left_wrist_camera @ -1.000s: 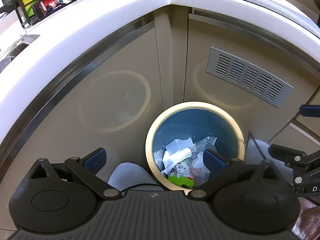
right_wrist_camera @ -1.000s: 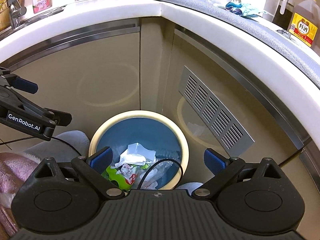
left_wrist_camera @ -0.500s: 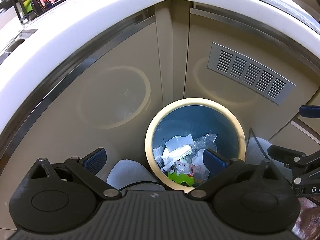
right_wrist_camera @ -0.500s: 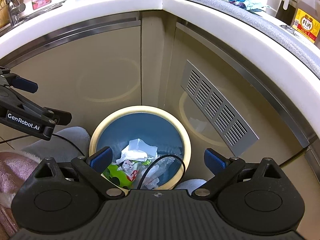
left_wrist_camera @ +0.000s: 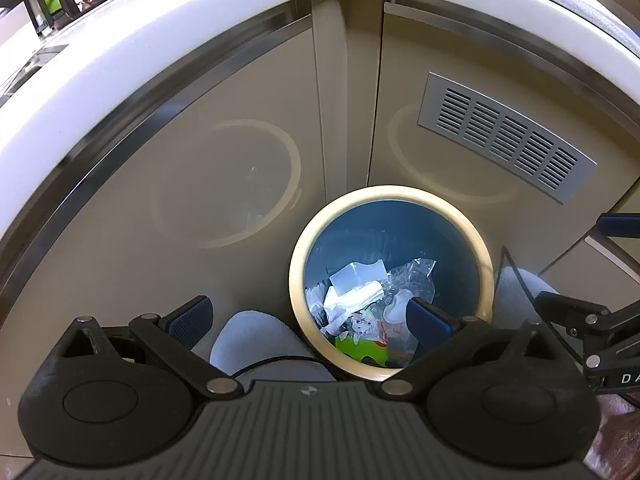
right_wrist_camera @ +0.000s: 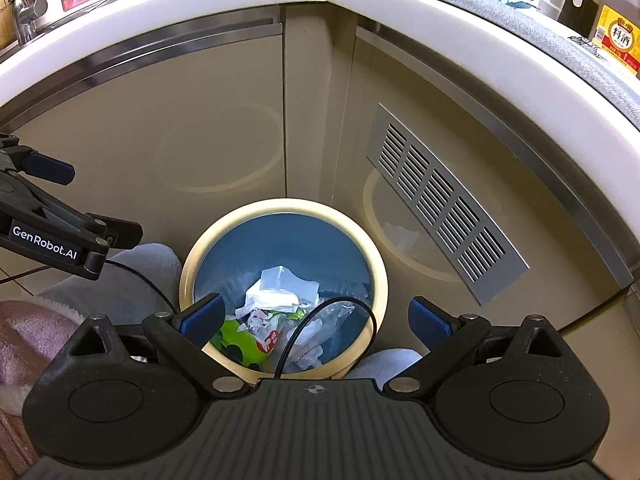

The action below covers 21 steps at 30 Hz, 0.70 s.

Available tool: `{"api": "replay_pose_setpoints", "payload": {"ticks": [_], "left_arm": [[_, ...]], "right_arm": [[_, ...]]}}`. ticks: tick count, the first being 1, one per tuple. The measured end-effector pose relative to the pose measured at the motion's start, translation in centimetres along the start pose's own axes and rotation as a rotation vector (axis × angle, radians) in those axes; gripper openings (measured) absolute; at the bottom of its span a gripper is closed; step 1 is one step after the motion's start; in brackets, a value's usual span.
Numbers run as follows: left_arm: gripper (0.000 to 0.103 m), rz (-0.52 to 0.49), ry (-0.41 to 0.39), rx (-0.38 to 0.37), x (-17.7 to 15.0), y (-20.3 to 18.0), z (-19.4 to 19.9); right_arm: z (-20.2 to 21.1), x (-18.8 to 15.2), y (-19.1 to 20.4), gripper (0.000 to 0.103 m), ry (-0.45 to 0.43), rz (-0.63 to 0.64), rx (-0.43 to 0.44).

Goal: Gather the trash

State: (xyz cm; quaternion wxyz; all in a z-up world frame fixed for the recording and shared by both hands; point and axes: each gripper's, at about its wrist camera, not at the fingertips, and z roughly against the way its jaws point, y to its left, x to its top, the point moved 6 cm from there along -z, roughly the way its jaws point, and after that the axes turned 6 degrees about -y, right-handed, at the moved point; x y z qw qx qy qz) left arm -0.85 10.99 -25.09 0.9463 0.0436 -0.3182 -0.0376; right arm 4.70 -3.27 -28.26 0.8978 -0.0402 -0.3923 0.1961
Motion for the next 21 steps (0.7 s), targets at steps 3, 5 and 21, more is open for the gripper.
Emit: {"api": "replay_pose_setpoints", "payload": {"ticks": [3, 5, 21], "left_arm": [[0.103, -0.003, 0.004, 0.0, 0.0, 0.0, -0.2], [0.103, -0.004, 0.008, -0.001, -0.1, 0.0, -0.3], [0.103, -0.019, 0.012, -0.002, -0.3, -0.1, -0.8]], "right_arm": [[-0.2, 0.0, -0.1, 0.099, 0.005, -0.003, 0.001], [-0.4, -0.1, -0.1, 0.099, 0.011, -0.004, 0.002], [-1.2, -0.5, -0.3, 0.099, 0.031, -0.015, 0.014]]}}
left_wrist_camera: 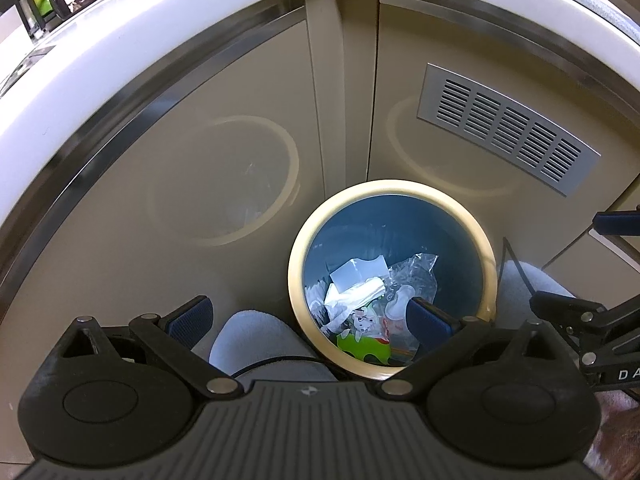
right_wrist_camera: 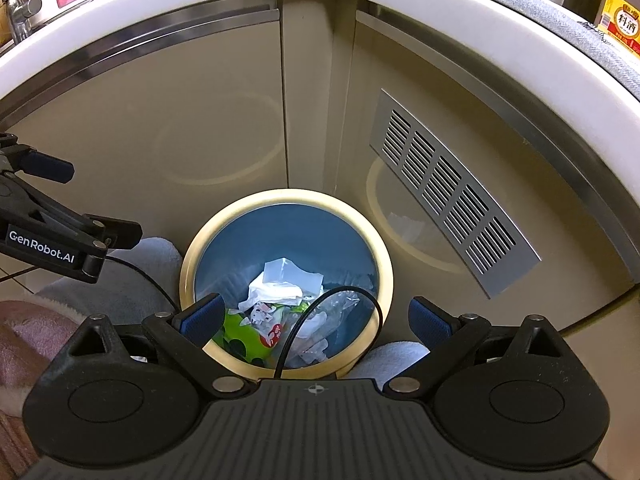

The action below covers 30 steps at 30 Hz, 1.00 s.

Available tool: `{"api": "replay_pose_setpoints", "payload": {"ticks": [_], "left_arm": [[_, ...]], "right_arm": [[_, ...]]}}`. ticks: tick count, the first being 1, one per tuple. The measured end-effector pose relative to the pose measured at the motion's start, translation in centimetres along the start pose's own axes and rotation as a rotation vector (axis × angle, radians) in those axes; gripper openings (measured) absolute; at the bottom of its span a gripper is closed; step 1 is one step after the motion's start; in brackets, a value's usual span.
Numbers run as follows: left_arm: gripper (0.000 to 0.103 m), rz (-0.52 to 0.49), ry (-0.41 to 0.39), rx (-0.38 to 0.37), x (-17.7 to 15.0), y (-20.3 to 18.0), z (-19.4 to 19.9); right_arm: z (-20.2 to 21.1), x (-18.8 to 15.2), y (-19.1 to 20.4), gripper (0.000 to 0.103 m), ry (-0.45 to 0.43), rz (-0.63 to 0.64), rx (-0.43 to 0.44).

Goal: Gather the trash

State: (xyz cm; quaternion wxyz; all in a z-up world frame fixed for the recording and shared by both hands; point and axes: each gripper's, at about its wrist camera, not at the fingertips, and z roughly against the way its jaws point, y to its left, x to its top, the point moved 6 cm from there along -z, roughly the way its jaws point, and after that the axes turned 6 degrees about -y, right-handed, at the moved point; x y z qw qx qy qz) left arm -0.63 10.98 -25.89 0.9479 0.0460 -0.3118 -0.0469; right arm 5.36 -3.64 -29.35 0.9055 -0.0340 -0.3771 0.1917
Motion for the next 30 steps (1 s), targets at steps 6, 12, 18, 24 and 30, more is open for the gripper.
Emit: {"api": "replay_pose_setpoints", "payload": {"ticks": [6, 12, 18, 24, 30], "left_arm": [[0.103, 0.008, 0.014, -0.006, -0.1, 0.1, -0.4], [0.103, -0.006, 0.006, 0.004, 0.3, 0.2, -0.4], [0.103, 0.02, -0.034, -0.01, 2.2, 0.5, 0.7], [0.103, 0.019, -0.125, -0.002, 5.5, 0.9, 3.1], [0.103, 0.037, -0.182, -0.003, 7.6, 1.5, 5.4]], "right_arm": [[-0.4, -0.1, 0.0, 0.099, 0.015, 0.001, 0.001], [0.0, 1.0, -0.4, 0.099, -0.027, 0.003, -0.007], [2.1, 4.6, -1.9, 0.099, -0.119, -0.076, 0.021], [6.0, 10.0, -5.1, 0.099, -0.277, -0.177, 0.098], [8.4, 17.1, -11.7, 0.103, -0.522, -0.286, -0.026]]}}
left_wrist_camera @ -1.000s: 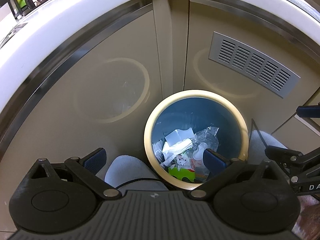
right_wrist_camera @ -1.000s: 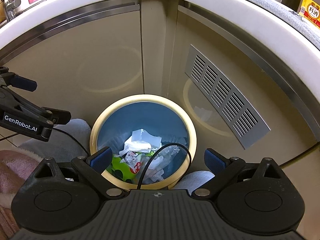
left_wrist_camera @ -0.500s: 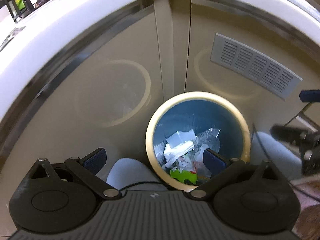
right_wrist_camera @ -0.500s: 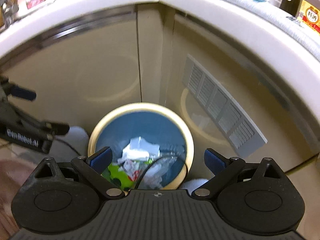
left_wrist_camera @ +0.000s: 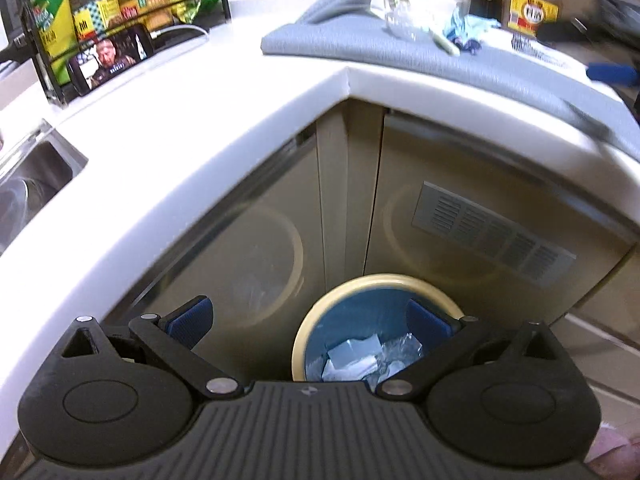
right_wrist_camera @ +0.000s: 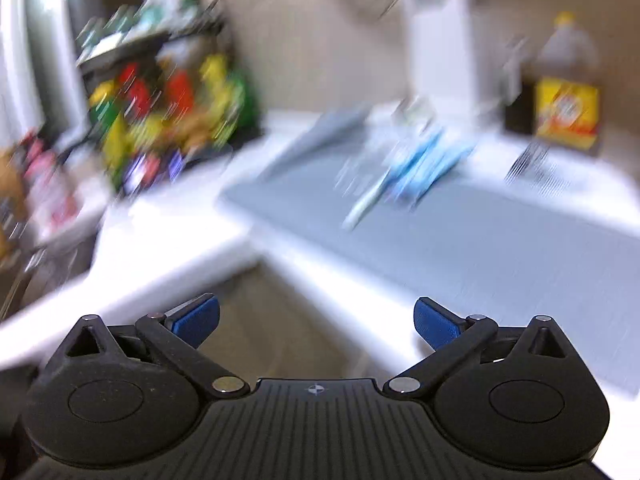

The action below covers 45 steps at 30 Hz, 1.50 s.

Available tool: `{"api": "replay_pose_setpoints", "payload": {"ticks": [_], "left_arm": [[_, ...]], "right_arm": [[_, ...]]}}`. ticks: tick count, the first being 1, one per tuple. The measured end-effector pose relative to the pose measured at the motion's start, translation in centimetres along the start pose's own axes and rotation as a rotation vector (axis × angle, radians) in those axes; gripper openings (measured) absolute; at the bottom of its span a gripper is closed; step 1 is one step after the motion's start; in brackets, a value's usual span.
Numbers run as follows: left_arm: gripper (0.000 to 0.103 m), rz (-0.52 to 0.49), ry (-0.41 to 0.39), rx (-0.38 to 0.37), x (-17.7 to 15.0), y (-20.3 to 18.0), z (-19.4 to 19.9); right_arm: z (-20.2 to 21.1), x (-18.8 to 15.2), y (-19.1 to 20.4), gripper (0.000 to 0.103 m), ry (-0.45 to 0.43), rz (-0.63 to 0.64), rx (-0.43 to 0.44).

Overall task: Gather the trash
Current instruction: 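Raise both grippers back toward the glove and toothbrush on the mat, then grasp the blue glove with the right gripper while the left gripper grasps the toothbrush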

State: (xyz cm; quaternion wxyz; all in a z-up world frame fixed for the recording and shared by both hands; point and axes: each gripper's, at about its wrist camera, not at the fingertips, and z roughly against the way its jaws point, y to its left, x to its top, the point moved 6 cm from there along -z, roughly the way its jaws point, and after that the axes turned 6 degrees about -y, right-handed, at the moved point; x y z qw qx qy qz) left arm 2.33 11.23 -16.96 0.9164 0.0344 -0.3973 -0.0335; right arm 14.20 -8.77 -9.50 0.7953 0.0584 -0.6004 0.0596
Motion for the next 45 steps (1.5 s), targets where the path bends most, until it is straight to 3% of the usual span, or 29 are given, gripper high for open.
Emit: {"api": "replay_pose_setpoints", "payload": {"ticks": [3, 7, 12, 17, 20, 21, 22, 29, 34, 42, 45], "left_arm": [[0.103, 0.002, -0.002, -0.002, 0.8, -0.1, 0.4], [0.103, 0.009, 0.01, 0.006, 1.5, -0.1, 0.3], [0.103, -0.002, 0.016, 0.042, 2.1, 0.6, 0.4], [0.103, -0.015, -0.001, 0.057, 4.1, 0.7, 0.2], [0.103, -0.034, -0.03, 0.041, 6.4, -0.1, -0.2], [0.103, -0.039, -0.046, 0.034, 7.5, -0.3, -0.4], [0.103, -0.041, -0.063, 0.026, 8.6, -0.8, -0.7], [0.103, -0.053, -0.16, -0.117, 17.5, -6.3, -3.7], [0.103, -0.065, -0.103, -0.224, 22.1, -11.8, -8.3], [0.103, -0.092, -0.028, -0.217, 25.2, -15.7, -15.0], [0.103, -0.095, -0.005, -0.209, 25.5, -15.9, -16.5]], "right_arm": [[-3.1, 2.8, -3.4, 0.103, -0.05, -0.081, -0.106], [-8.6, 5.1, -6.6, 0.103, -0.053, -0.148, -0.195], [-15.4, 6.6, -7.3, 0.103, -0.014, -0.153, -0.217], [-20.4, 5.7, -9.2, 0.102, 0.067, -0.176, -0.298], [-20.6, 5.1, -10.6, 0.061, 0.071, -0.178, -0.305], [-20.1, 5.1, -11.0, 0.039, 0.074, -0.17, -0.304], [-19.5, 5.0, -11.6, 0.033, 0.077, -0.175, -0.296], [-14.7, 4.0, -15.4, 0.033, 0.038, -0.118, -0.348], [-14.4, 3.5, -16.3, 0.035, 0.034, -0.146, -0.325], [-14.8, 3.6, -17.1, 0.039, 0.023, -0.221, -0.291], [-14.8, 3.6, -16.8, 0.051, 0.027, -0.193, -0.321]]}}
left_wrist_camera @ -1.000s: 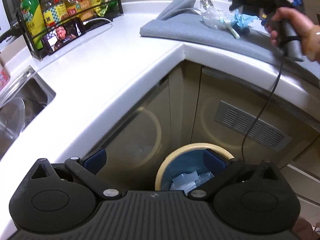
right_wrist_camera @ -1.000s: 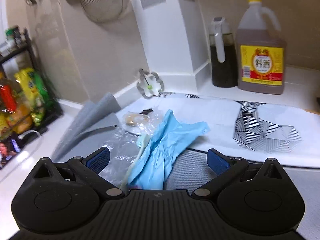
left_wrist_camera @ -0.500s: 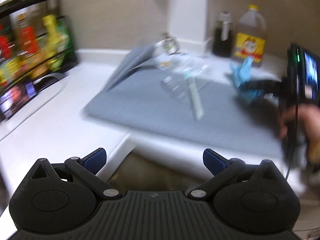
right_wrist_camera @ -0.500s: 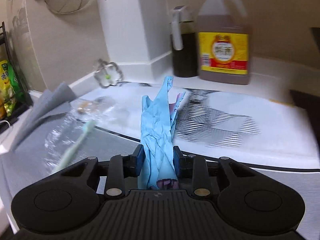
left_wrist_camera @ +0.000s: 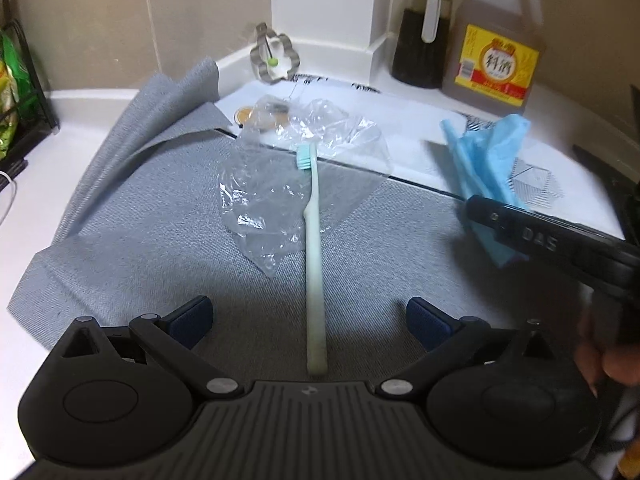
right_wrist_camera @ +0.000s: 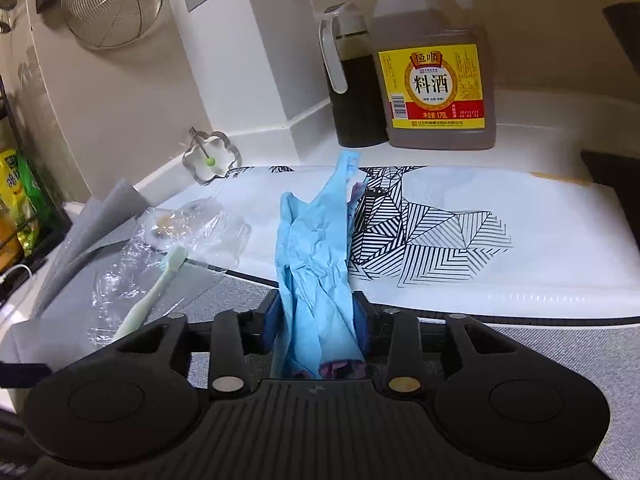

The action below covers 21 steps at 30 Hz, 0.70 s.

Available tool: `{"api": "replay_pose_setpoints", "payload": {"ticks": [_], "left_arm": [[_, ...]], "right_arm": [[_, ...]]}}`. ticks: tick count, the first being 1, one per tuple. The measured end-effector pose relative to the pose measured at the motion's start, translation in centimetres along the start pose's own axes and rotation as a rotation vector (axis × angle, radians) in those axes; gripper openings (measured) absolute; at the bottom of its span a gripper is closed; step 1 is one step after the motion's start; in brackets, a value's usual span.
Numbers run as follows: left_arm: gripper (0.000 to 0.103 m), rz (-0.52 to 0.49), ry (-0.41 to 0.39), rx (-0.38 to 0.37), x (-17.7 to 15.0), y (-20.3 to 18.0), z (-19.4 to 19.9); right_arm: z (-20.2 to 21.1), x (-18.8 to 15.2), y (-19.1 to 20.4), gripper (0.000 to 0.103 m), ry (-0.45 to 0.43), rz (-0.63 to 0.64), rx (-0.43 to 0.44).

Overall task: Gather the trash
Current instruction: 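Grasp the blue glove with the right gripper while the left gripper grasps the toothbrush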

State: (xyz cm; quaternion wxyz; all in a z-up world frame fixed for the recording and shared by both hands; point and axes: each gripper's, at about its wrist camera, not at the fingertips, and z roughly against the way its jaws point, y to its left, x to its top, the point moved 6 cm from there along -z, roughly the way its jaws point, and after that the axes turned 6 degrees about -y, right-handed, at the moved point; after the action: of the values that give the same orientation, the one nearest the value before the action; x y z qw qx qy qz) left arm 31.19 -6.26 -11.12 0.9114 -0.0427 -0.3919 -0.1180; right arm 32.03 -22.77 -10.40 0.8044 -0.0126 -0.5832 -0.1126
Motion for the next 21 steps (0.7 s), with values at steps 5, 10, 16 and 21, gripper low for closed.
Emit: {"api": "replay_pose_setpoints", "payload": {"ticks": [5, 10, 16, 21], "left_arm": [[0.103, -0.023, 0.001, 0.014, 0.1, 0.2, -1.0], [0.103, -0.015, -0.007, 0.009, 0.2, 0.3, -1.4], [0.103, -0.013, -0.007, 0.004, 0.3, 0.2, -1.6], [0.103, -0.028, 0.011, -0.018, 0.2, 0.1, -1.5]], "right_arm": [[-0.1, -0.1, 0.3, 0.066, 0.007, 0.04, -0.035], [-0.5, -0.4, 0.9, 0.084, 0.025, 0.076, -0.019], [-0.8, -0.6, 1.4, 0.09, 0.038, 0.105, -0.018], [-1.2, -0.9, 2.0, 0.097, 0.057, 0.141, -0.018]]}}
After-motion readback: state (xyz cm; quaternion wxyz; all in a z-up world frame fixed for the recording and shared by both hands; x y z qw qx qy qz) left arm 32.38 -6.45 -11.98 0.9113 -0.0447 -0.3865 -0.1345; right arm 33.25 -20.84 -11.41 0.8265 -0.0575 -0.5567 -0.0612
